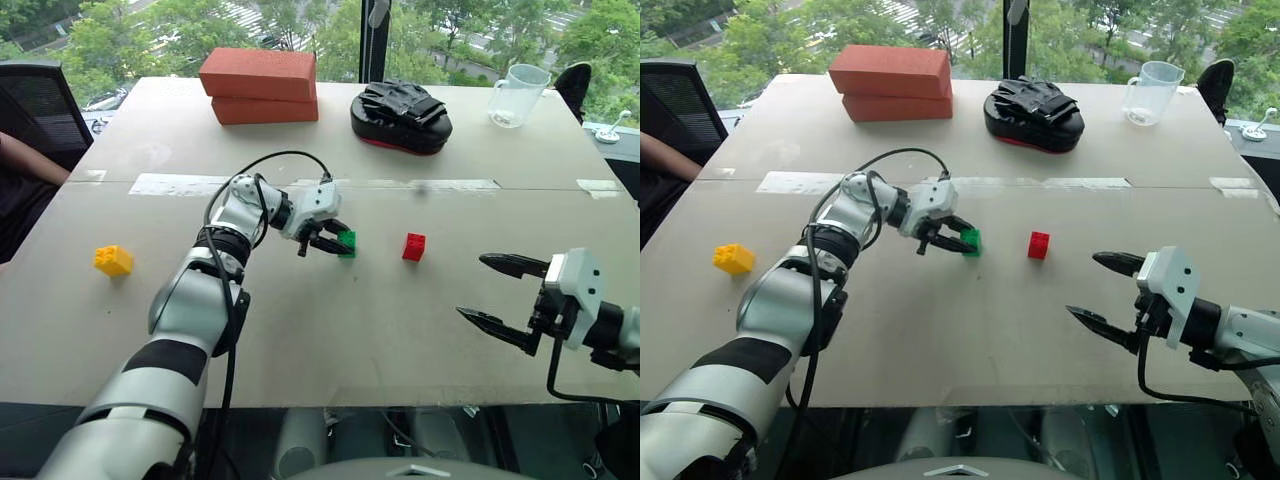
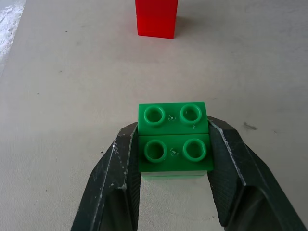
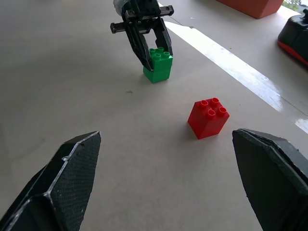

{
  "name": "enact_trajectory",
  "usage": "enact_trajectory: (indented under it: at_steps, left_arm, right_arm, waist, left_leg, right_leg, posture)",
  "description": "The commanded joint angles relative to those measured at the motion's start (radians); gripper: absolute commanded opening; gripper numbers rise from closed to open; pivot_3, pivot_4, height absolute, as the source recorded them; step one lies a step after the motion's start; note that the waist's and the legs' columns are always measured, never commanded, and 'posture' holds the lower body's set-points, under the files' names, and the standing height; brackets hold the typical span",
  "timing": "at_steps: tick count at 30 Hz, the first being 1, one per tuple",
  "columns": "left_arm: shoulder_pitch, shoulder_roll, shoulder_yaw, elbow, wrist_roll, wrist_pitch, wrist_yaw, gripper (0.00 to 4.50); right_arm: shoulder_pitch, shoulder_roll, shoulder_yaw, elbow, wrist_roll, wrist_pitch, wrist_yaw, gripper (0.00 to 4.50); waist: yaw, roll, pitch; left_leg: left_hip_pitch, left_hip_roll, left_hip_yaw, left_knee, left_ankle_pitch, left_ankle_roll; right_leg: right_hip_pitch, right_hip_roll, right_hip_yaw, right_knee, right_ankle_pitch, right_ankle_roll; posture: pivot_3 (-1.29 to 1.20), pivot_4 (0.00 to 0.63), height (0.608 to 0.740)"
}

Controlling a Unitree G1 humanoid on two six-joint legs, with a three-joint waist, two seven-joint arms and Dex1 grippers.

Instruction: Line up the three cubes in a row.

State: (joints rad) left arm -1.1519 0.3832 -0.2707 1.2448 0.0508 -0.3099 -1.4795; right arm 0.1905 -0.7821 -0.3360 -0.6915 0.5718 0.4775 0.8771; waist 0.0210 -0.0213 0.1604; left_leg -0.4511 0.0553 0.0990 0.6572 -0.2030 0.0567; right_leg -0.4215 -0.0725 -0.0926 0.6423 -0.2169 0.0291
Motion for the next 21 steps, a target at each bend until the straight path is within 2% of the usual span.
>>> enact_trajectory:
  at_steps: [1, 3, 4, 7, 10, 15, 17, 18, 19, 21]
  left_arm:
    - [-0.034, -0.010, 0.022, 0.008, 0.023, -0.028, 0.020, 1.28]
    - [-0.036, -0.014, 0.024, 0.013, 0.035, -0.035, 0.038, 1.28]
    - [-0.037, -0.015, 0.025, 0.016, 0.037, -0.033, 0.034, 1.79]
    - [-0.039, -0.017, 0.042, 0.019, 0.037, -0.032, 0.035, 2.76]
    - [-0.039, 0.006, 0.075, 0.003, 0.014, -0.010, -0.002, 4.14]
    - [0.015, 0.125, 0.154, -0.123, -0.067, 0.102, -0.122, 4.14]
    - [0.113, 0.219, 0.203, -0.319, -0.152, 0.266, -0.133, 4.14]
    - [0.208, 0.282, 0.266, -0.475, -0.196, 0.376, -0.093, 4.14]
    - [0.314, 0.331, 0.352, -0.643, -0.245, 0.508, -0.016, 4.14]
    - [0.466, 0.372, 0.487, -0.888, -0.306, 0.704, 0.154, 4.14]
  right_arm:
    - [0.008, -0.015, -0.041, -0.044, 0.024, 0.004, -0.010, 4.50]
    - [0.009, -0.018, -0.043, -0.049, 0.028, 0.009, -0.014, 4.50]
    - [0.008, -0.020, -0.044, -0.053, 0.031, 0.012, -0.016, 4.50]
    - [0.006, -0.023, -0.044, -0.061, 0.040, 0.022, -0.021, 4.50]
    - [-0.001, -0.025, -0.039, -0.065, 0.051, 0.027, -0.022, 4.50]
    - [-0.053, -0.025, 0.000, -0.037, 0.068, 0.019, -0.007, 4.50]
    - [-0.106, -0.018, 0.045, -0.009, 0.072, 0.010, 0.006, 4.50]
    - [-0.147, -0.009, 0.080, 0.011, 0.072, 0.004, 0.015, 4.50]
    - [-0.189, 0.003, 0.115, 0.032, 0.073, -0.002, 0.024, 4.50]
    - [-0.241, 0.020, 0.157, 0.064, 0.074, -0.003, 0.034, 4.50]
  waist:
    - [0.000, 0.000, 0.000]
    - [0.000, 0.000, 0.000]
    - [0.000, 0.000, 0.000]
    - [-0.002, 0.000, 0.000]
    - [-0.003, 0.000, 0.000]
    - [-0.011, -0.001, 0.000]
    - [-0.015, 0.000, 0.000]
    - [-0.026, 0.000, 0.000]
    - [-0.036, 0.000, 0.000]
    - [-0.052, 0.000, 0.000]
  left_leg:
    - [0.000, 0.000, 0.000, 0.000, 0.000, 0.000]
    - [0.000, 0.000, 0.000, 0.001, 0.000, 0.000]
    - [0.000, 0.000, -0.001, 0.002, 0.000, 0.000]
    - [0.000, 0.001, -0.001, 0.002, 0.000, 0.000]
    - [0.000, 0.001, -0.001, 0.003, 0.000, 0.000]
    - [0.000, 0.001, -0.001, 0.003, 0.000, 0.000]
    - [0.001, 0.002, -0.001, 0.002, 0.000, 0.000]
    - [0.001, 0.002, -0.001, 0.002, 0.000, 0.000]
    - [0.002, 0.003, 0.000, 0.002, 0.000, 0.000]
    - [0.003, 0.004, -0.001, 0.001, 0.000, 0.000]
  right_leg:
    - [0.000, 0.000, 0.000, 0.000, 0.000, 0.000]
    - [0.000, 0.000, 0.000, 0.000, 0.000, 0.000]
    - [0.001, 0.000, 0.000, 0.001, 0.000, 0.000]
    - [0.001, 0.000, 0.000, 0.001, 0.000, 0.000]
    - [0.001, 0.000, -0.001, 0.001, 0.000, 0.000]
    - [0.001, 0.001, 0.000, 0.001, 0.000, 0.000]
    - [0.001, 0.001, 0.000, 0.001, 0.000, 0.000]
    - [0.001, 0.001, 0.001, 0.002, 0.000, -0.001]
    - [0.001, 0.001, 0.002, 0.002, 0.001, -0.002]
    - [0.000, 0.002, 0.007, 0.003, 0.002, -0.003]
  posture:
    - [0.00, 0.150, 0.740]
    - [0.00, 0.150, 0.740]
    - [0.00, 0.150, 0.740]
    - [0.00, 0.150, 0.740]
    - [0.00, 0.150, 0.740]
    - [0.00, 0.150, 0.740]
    - [0.00, 0.150, 0.740]
    - [0.00, 0.150, 0.740]
    - [0.00, 0.150, 0.740]
    - [0.00, 0.150, 0.740]
